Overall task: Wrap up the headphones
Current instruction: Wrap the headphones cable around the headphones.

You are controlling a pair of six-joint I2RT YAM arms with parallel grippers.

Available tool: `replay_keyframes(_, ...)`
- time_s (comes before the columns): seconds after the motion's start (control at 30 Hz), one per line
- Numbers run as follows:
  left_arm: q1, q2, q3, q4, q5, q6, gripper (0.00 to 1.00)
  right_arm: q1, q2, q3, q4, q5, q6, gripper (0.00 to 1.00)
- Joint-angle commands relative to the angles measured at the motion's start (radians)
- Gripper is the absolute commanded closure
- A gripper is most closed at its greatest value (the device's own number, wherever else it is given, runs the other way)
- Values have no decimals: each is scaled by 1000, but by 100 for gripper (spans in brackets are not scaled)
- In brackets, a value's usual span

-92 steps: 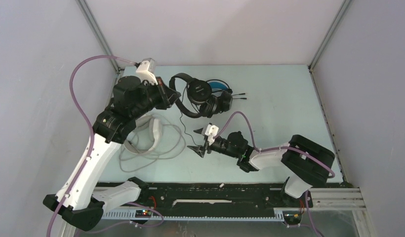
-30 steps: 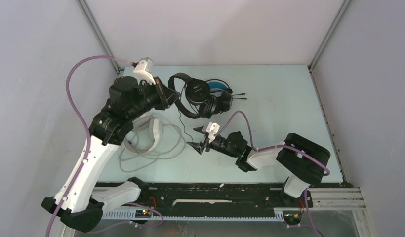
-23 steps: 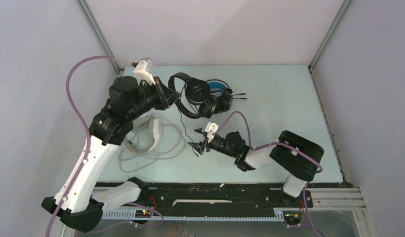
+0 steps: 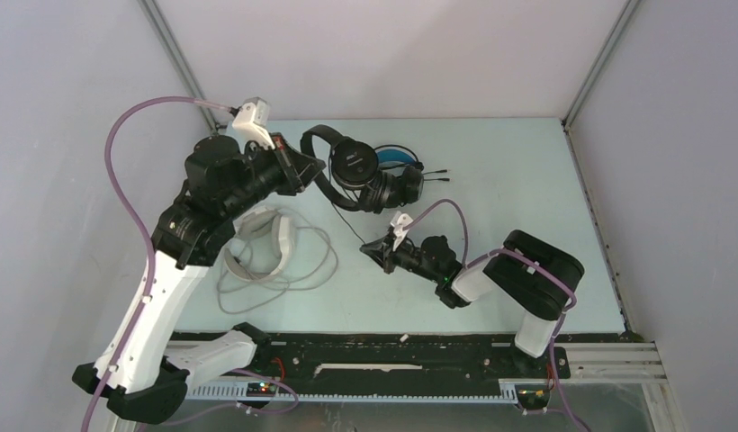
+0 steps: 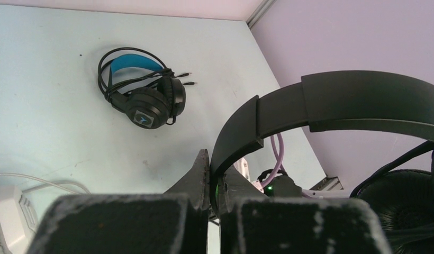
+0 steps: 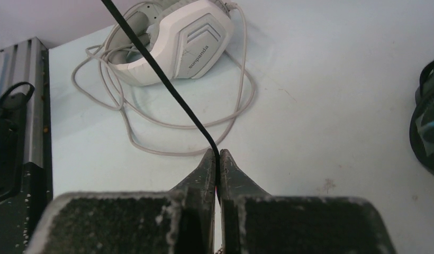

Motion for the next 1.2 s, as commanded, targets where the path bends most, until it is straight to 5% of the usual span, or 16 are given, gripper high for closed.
replay_keyframes(0.0,6,-5,76,53,-37,9,100,-37,-55,-41,44,-14,104,100)
replay_keyframes(0.47,34,56,162,-7,-249,132,100,-39,-223,-159,-43,-24,89,100)
replay_keyframes(0.8,57,86,181,-55,-367,189,100,-36,-300,-210,-102,110,122,100)
replay_keyframes(1.17,89,70,183,-77,-170,200,100,-89,-323,-222,-136,218,160,100)
